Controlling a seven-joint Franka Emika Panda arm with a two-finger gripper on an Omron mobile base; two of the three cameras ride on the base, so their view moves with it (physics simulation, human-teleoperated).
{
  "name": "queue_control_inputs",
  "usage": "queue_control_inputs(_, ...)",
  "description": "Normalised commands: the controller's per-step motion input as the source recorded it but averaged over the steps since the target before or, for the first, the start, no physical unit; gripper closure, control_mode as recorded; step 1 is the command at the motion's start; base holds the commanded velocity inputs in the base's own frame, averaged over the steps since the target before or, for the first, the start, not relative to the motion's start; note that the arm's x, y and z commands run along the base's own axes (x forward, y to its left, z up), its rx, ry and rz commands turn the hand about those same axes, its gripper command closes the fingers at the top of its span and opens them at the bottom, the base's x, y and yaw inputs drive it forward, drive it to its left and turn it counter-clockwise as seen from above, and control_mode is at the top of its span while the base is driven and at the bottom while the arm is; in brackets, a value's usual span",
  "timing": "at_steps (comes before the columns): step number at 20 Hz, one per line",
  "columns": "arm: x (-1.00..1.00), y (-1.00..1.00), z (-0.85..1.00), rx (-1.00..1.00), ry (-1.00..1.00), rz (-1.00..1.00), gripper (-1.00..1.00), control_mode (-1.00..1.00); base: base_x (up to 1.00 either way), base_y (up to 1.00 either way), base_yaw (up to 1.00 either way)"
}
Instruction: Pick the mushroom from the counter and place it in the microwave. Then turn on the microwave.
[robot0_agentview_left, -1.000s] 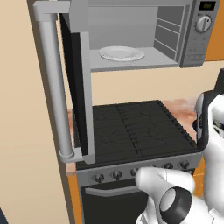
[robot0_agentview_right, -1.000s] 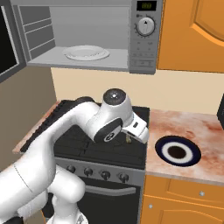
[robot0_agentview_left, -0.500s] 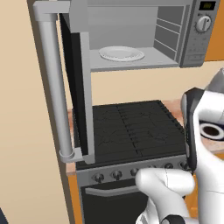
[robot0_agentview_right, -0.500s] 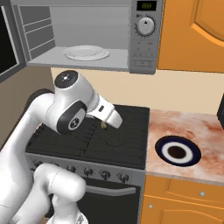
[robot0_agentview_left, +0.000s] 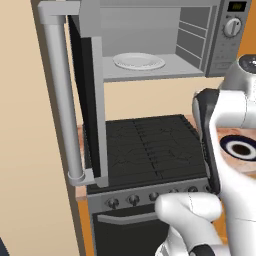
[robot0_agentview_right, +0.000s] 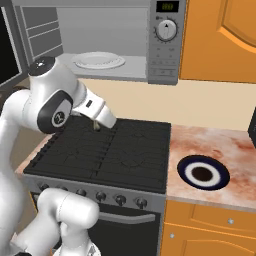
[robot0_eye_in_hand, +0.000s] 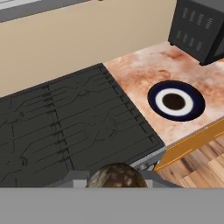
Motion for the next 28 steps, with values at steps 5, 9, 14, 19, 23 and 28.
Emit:
queue_control_inputs(5, 0.15, 0.34, 0.31, 0.0, 0.0, 0.01, 1.0, -1.0, 0.0, 0.0, 0.0)
queue_control_inputs(9, 0.34, 0.3, 0.24, 0.0, 0.0, 0.03, 1.0, -1.0, 0.0, 0.0, 0.0)
queue_control_inputs(14, 0.3, 0.3, 0.25, 0.0, -0.01, 0.02, 1.0, -1.0, 0.0, 0.0, 0.0)
queue_control_inputs(19, 0.27, 0.24, 0.3, 0.0, -0.02, 0.03, 1.0, -1.0, 0.0, 0.0, 0.0)
queue_control_inputs(23, 0.42, 0.12, 0.22, 0.0, -0.03, 0.03, 1.0, -1.0, 0.0, 0.0, 0.0)
queue_control_inputs(28, 0.54, 0.07, 0.14, 0.0, -0.06, 0.05, 1.0, -1.0, 0.0, 0.0, 0.0)
